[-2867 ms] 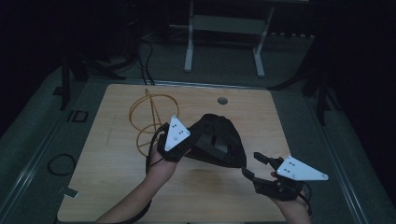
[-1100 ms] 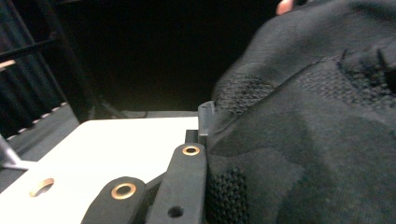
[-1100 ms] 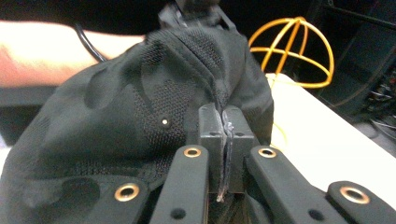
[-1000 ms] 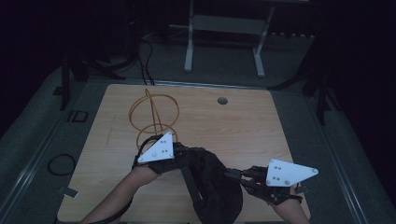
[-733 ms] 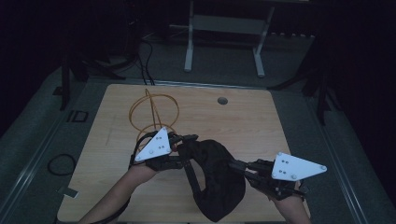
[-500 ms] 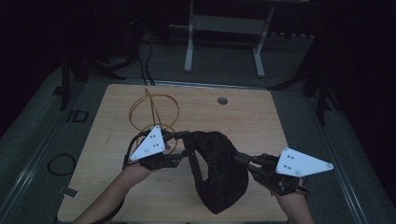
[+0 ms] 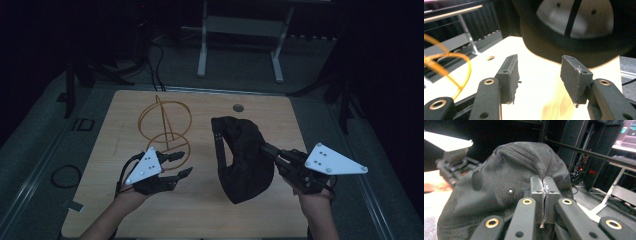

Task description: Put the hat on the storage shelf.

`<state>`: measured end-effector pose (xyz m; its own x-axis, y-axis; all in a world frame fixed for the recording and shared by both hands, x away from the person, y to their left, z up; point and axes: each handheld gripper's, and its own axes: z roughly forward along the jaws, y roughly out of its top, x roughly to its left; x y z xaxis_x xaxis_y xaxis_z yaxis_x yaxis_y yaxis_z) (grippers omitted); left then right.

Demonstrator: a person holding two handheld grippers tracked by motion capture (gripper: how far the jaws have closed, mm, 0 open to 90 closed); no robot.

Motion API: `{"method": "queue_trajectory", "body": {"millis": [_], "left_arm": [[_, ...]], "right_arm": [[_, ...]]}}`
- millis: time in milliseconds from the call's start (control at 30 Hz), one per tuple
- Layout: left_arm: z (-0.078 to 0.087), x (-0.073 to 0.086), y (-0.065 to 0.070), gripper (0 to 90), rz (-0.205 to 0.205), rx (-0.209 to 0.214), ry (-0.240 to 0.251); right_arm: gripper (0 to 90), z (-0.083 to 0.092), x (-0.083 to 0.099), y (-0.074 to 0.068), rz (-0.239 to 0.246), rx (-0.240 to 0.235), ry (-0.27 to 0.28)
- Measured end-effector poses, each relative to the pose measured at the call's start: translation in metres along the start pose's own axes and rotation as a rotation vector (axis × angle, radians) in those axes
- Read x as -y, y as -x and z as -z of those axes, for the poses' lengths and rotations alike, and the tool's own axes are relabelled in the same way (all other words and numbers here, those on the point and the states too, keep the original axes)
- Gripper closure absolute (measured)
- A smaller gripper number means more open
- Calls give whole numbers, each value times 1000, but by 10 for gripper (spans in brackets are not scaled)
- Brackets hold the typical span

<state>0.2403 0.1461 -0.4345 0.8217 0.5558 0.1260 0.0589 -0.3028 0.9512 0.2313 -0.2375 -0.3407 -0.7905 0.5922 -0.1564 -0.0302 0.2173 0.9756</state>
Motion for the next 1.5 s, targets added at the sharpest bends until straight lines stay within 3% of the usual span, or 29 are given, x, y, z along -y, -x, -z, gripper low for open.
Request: {"method": "queue_trajectory", "body": {"millis": [100,267,500,700,967,1133,1267,1367,1467,1500], "left_arm": [[6,10,1,493,42,-9,-9],[16,30,2,492,75,-34,-43],[31,61,4,493,144,-73,-50],[38,81,10,490,169,-100,-51],[34,102,14,440,206,-124,-94],[36,109,13,251,247,-152,-102],[38,120,7,42,290,-202,-153],[42,127,3,20,316,-264,-159],[45,131,1,20,333,-284,-142],[48,132,-1,20,334,-310,-122]], "right_arm": [[888,-3,-5,4,0,22,5],[888,-8,-16,8,11,60,16],[887,-22,-32,17,17,94,22],[887,-41,-45,24,11,90,30],[887,-76,-66,26,32,73,16],[887,-102,-74,25,35,55,-3],[887,-121,-79,23,29,40,-16],[887,-134,-82,22,21,27,-22],[887,-144,-84,21,20,18,-33],[887,-148,-85,20,21,14,-38]]}}
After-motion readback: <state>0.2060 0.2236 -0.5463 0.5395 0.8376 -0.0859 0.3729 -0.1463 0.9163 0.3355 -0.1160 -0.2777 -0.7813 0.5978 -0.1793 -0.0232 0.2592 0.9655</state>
